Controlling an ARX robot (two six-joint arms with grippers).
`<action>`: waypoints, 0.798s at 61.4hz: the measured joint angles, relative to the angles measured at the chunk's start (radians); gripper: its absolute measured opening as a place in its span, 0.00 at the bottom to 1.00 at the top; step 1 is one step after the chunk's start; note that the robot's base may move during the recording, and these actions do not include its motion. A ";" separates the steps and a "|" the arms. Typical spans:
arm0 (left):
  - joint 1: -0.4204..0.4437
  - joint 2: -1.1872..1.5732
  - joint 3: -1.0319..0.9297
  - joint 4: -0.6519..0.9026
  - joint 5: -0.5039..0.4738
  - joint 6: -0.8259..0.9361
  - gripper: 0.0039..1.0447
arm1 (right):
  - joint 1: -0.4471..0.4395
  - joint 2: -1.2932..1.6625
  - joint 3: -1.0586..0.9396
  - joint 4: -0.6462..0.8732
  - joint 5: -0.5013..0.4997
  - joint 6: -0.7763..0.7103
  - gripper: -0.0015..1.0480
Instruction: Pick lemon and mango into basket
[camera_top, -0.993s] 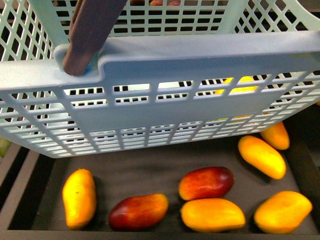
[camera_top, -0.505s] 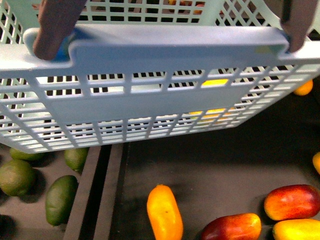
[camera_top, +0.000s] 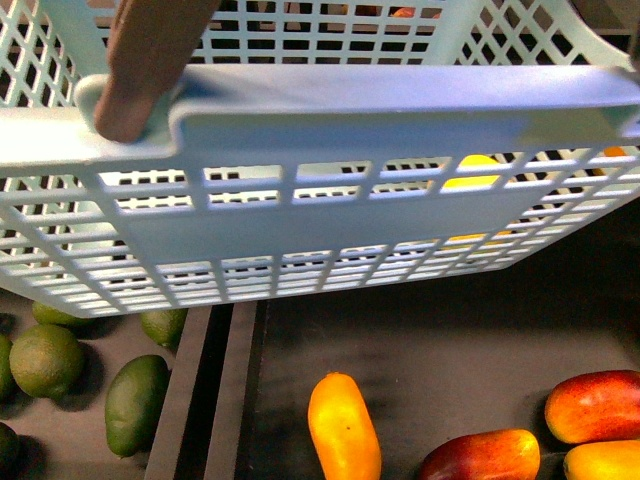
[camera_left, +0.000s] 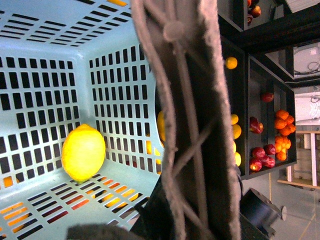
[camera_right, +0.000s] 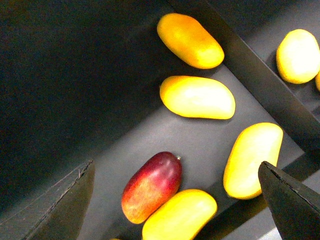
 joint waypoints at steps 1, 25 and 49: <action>0.000 0.000 0.000 0.000 -0.003 0.002 0.04 | 0.000 0.024 0.008 0.007 -0.003 0.000 0.92; 0.000 0.000 0.000 0.000 0.005 0.005 0.04 | 0.052 0.556 0.196 0.064 -0.090 0.050 0.92; 0.000 0.000 0.000 0.000 0.002 0.005 0.04 | 0.119 0.720 0.265 0.069 -0.104 0.180 0.92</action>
